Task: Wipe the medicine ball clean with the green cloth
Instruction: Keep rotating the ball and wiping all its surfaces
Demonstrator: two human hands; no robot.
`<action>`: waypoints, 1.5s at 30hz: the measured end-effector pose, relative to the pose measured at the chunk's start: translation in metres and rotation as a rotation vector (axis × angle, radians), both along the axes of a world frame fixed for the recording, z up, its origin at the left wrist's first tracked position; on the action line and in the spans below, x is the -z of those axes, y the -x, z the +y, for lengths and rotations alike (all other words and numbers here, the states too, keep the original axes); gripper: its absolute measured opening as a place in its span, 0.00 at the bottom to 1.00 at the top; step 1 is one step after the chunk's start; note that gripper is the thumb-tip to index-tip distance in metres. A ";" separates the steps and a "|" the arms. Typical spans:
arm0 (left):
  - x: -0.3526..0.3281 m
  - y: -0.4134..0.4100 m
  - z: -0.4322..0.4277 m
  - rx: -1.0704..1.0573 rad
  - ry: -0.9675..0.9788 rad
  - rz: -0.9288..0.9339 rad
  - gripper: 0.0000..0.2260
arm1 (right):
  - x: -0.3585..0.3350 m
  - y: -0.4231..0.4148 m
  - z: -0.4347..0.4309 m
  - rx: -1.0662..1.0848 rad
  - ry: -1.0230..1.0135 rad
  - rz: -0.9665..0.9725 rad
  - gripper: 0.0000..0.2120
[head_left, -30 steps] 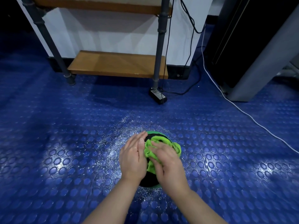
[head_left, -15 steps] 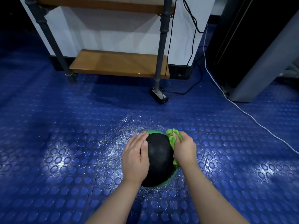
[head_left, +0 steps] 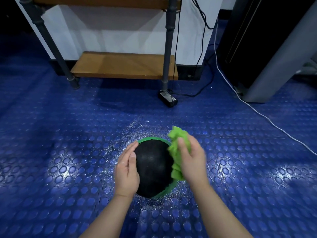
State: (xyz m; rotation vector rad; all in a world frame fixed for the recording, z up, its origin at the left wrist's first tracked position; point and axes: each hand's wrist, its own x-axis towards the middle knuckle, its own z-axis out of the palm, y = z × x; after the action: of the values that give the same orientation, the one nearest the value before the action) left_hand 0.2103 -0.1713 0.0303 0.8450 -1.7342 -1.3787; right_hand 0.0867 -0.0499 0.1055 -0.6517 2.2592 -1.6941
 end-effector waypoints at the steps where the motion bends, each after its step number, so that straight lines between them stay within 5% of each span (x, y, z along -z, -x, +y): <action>1: 0.000 0.001 0.002 -0.001 0.043 -0.011 0.14 | -0.002 -0.009 -0.013 -0.149 -0.141 0.134 0.19; 4: 0.001 0.004 0.005 -0.008 0.098 -0.027 0.15 | 0.011 -0.014 -0.035 -0.267 -0.562 0.386 0.32; 12: -0.008 0.018 0.004 -0.041 0.092 -0.051 0.19 | -0.009 0.034 -0.059 -0.195 -0.604 -0.112 0.17; 19: 0.000 0.006 -0.001 0.006 -0.027 0.047 0.15 | 0.030 0.045 -0.029 -0.053 -0.347 -0.469 0.17; 26: -0.005 0.007 -0.023 0.094 -0.222 0.106 0.14 | 0.057 0.024 -0.013 0.082 0.014 -0.654 0.13; 31: -0.010 0.017 -0.050 0.107 -0.420 0.122 0.11 | 0.074 0.012 -0.011 0.141 0.064 -0.724 0.13; 38: -0.033 0.016 -0.068 0.076 -0.854 -0.215 0.19 | 0.073 0.018 -0.022 0.138 0.022 -0.774 0.15; 45: -0.049 0.010 -0.053 0.196 -1.044 -0.502 0.30 | 0.076 0.013 0.003 0.165 -0.181 -0.628 0.23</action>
State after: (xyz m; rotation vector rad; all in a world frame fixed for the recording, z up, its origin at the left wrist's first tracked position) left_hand 0.2002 -0.2238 0.0798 1.7153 -1.3672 -2.4151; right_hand 0.0737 -0.0469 0.0293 0.1088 1.9981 -1.4607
